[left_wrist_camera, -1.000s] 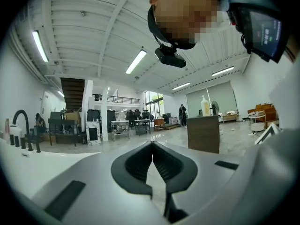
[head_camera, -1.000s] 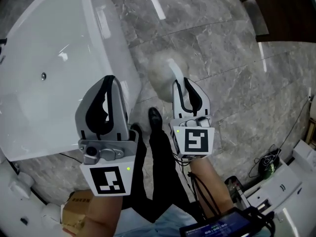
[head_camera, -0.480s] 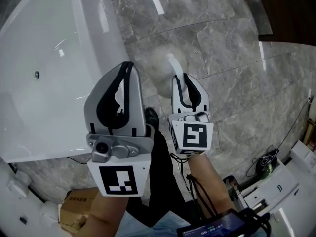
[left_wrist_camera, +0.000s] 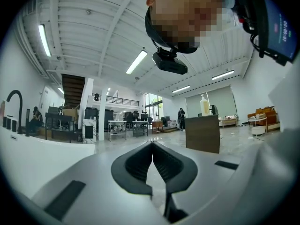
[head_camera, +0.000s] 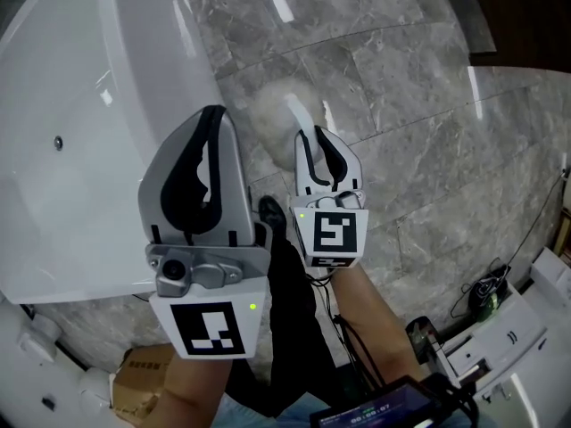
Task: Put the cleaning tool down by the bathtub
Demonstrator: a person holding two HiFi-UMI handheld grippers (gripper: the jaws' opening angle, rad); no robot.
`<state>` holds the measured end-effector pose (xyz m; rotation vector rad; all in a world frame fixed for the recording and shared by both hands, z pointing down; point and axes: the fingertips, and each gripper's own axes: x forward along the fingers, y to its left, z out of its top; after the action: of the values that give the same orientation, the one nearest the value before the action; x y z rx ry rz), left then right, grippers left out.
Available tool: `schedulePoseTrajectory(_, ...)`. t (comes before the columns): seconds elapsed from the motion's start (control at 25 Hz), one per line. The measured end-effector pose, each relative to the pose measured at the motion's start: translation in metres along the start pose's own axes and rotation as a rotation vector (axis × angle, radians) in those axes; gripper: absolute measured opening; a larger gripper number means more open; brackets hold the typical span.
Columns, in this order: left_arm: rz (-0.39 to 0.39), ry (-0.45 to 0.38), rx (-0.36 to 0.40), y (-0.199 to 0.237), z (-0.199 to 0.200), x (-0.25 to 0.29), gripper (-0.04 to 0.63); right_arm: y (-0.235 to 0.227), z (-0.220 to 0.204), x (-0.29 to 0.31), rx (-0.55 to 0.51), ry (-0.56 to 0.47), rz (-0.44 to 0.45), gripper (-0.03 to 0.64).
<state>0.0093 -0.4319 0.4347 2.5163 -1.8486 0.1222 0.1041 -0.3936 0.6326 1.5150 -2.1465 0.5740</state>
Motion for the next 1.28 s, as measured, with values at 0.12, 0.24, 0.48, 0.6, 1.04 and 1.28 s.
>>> schedulePoseTrajectory(0.12,0.01,-0.003,0.005,-0.003,-0.01,0.003,0.017,-0.006,-0.017,0.009,0.002,0.001,-0.008,0.096)
schedulePoseTrajectory(0.24,0.019,-0.001,0.009,-0.006,-0.021,0.004,0.017,-0.008,-0.034,0.017,0.006,0.009,-0.009,0.096)
schedulePoseTrajectory(0.48,0.01,0.0,0.032,-0.016,-0.044,0.006,0.017,-0.006,-0.07,0.035,0.017,0.024,-0.011,0.096)
schedulePoseTrajectory(0.6,0.01,-0.01,0.036,-0.016,-0.052,0.006,0.017,0.0,-0.083,0.042,0.011,0.024,-0.007,0.096)
schedulePoseTrajectory(1.04,0.014,-0.003,0.031,-0.012,-0.094,0.005,0.017,0.015,-0.133,0.073,0.008,0.049,-0.005,0.097)
schedulePoseTrajectory(1.28,0.037,-0.019,0.01,-0.008,-0.114,0.008,0.017,0.014,-0.161,0.092,0.0,0.06,-0.022,0.097)
